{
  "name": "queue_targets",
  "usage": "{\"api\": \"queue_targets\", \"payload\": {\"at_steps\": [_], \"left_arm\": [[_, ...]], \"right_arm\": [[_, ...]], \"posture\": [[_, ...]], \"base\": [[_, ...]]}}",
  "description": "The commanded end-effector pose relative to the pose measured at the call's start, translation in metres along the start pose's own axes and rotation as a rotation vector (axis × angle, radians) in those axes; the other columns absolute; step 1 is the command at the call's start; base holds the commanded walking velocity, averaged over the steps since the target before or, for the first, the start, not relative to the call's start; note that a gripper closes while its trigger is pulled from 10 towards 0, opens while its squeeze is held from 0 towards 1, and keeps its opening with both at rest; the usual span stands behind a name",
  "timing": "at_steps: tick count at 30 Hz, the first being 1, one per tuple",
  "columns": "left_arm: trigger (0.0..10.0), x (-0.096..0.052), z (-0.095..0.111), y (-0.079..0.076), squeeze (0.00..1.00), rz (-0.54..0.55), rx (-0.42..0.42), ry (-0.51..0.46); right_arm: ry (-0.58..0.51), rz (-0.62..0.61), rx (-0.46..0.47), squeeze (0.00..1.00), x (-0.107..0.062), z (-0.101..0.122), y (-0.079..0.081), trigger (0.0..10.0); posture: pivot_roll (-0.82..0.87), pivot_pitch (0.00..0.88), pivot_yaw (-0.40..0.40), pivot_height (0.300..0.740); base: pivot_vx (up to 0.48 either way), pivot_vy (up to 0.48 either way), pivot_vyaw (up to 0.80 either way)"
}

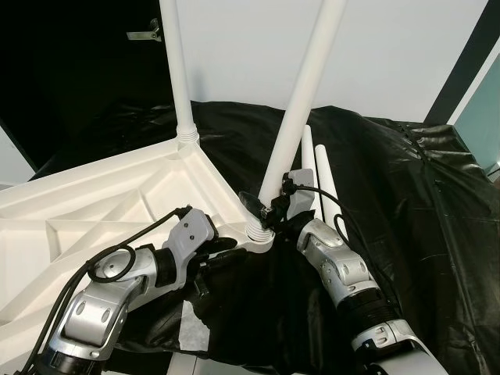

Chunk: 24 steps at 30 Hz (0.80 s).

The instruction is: Building children table

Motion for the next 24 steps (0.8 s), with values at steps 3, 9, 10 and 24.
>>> {"api": "queue_targets", "payload": {"at_steps": [3, 9, 10, 24], "left_arm": [[10.0, -0.004, 0.002, 0.003, 0.00, 0.056, -0.001, -0.008], [10.0, -0.005, 0.002, 0.004, 0.00, 0.064, -0.002, -0.005], [10.0, -0.005, 0.002, 0.004, 0.00, 0.064, -0.002, -0.005], [10.0, -0.009, 0.002, 0.008, 0.00, 0.084, 0.000, 0.005]], "right_arm": [[0.086, 0.005, -0.100, 0.00, -0.008, -0.022, 0.000, 10.0], [0.097, 0.053, -0.203, 0.00, -0.012, -0.029, 0.007, 10.0], [0.097, 0.053, -0.203, 0.00, -0.012, -0.029, 0.007, 10.0], [0.016, 0.101, -0.271, 0.00, -0.033, -0.043, 0.010, 10.0]], "posture": [[0.11, 0.000, -0.055, 0.740], [0.10, 0.000, -0.051, 0.740], [0.10, 0.000, -0.051, 0.740], [0.10, 0.000, -0.034, 0.740]], "base": [[0.000, 0.000, 0.00], [0.000, 0.000, 0.00], [0.000, 0.000, 0.00], [0.000, 0.000, 0.00]]}}
Point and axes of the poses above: a point about 5 cm out from each wrist's last joint towards the gripper, its own x axis pointing out of the wrist towards the gripper, its own z axis along the axis of the wrist's last joint, y = z × x, the point moved 1 cm from there along x, pointing out of the wrist towards the gripper, and after that the axes turned 3 degrees about -x, right-handed, at the moved point
